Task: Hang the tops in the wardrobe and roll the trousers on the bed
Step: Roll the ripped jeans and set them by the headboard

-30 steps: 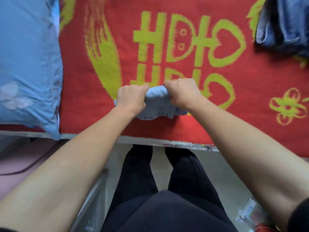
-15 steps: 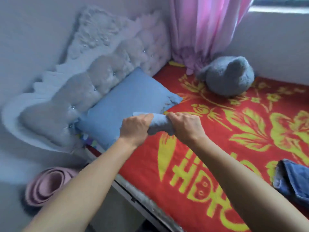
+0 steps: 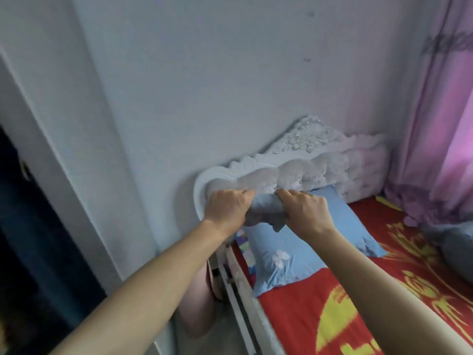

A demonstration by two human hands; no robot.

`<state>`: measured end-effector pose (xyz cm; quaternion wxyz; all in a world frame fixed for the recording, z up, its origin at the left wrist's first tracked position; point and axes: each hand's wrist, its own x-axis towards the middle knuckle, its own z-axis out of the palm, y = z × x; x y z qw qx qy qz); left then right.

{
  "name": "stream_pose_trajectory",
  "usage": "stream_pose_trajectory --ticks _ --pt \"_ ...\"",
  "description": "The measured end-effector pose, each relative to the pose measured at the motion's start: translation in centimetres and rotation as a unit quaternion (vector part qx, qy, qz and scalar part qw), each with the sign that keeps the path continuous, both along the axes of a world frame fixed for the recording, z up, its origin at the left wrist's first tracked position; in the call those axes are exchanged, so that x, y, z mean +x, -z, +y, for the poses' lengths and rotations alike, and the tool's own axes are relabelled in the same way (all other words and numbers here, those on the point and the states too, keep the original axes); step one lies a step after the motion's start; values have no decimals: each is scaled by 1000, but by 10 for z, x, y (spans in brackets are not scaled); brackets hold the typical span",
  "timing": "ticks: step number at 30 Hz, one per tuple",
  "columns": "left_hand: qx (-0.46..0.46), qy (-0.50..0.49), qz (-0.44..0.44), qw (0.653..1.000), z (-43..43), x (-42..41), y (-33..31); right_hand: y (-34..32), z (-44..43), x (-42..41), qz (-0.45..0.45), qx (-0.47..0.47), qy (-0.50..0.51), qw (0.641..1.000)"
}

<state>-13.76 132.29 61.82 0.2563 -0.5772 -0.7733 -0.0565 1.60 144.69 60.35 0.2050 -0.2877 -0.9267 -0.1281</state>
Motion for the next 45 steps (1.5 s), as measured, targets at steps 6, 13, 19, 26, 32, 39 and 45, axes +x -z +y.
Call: stream_pose_trajectory --ticks 6,13,19,26,32,39,45 --pt "17 -74 28 997 -180 -53 -30 -41 -159 -73 2 53 -67 996" --pt "34 -244 90 965 -428 -128 -102 -111 -377 -200 40 116 -209 970" --pt "76 -351 171 918 -574 -165 -187 -194 -508 -276 140 192 -303 923" --pt "157 -380 268 871 -634 -220 -275 -297 -563 -346 240 259 -338 872" --pt "216 -357 332 846 -620 -295 -341 -365 -549 -420 310 309 -326 838" --pt "247 -316 376 835 -555 -419 -410 -434 -485 -525 348 365 -270 820" --pt "277 -292 407 820 -522 -511 -444 -476 -452 -604 348 404 -260 805"
